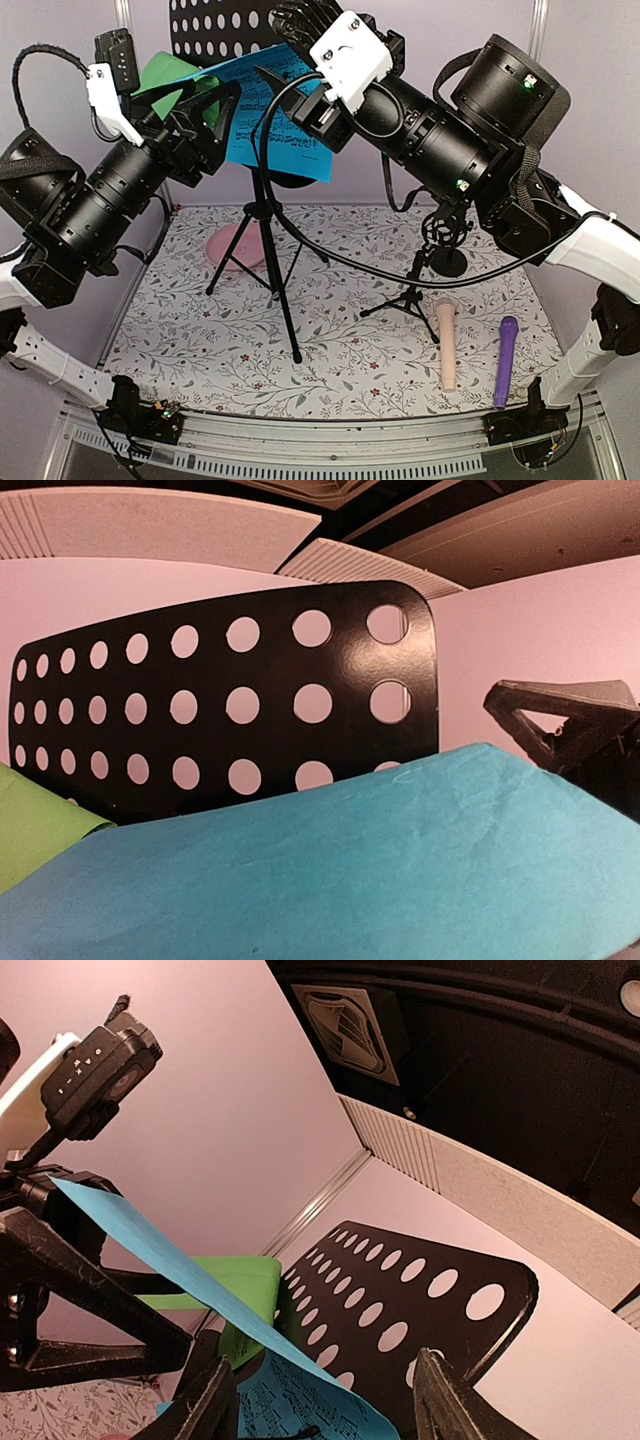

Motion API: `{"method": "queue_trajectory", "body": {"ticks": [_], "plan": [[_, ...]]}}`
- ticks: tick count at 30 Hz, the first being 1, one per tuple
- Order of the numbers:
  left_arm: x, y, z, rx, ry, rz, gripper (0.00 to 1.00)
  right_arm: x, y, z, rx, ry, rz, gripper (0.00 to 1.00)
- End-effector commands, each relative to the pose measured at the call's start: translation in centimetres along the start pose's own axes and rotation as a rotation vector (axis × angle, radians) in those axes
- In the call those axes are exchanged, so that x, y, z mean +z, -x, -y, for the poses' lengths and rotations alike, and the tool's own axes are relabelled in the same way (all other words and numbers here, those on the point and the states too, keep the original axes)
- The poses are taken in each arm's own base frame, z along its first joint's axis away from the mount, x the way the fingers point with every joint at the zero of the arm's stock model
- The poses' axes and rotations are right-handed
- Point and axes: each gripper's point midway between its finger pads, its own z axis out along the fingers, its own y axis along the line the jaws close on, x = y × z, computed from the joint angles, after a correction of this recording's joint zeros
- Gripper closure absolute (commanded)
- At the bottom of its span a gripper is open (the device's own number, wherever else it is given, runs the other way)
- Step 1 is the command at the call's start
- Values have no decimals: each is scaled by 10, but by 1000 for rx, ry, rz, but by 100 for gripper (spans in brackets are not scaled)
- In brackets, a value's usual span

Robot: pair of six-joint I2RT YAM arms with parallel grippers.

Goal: Pack up the instrument practice props

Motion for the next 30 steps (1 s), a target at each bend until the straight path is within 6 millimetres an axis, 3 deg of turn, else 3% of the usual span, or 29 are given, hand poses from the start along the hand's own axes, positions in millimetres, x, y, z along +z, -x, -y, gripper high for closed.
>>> {"method": "queue_trajectory", "body": {"ticks": [1, 9, 30], "plan": [[2, -12, 6, 28, -25, -20, 26, 4, 5, 5, -4, -32, -2, 40], [-1, -13, 3, 22, -21, -28, 27, 17, 2, -7, -43, -24, -11, 54], [-3, -16, 0, 12, -15, -38, 27, 15, -4, -14, -91, 2, -33, 100]]}}
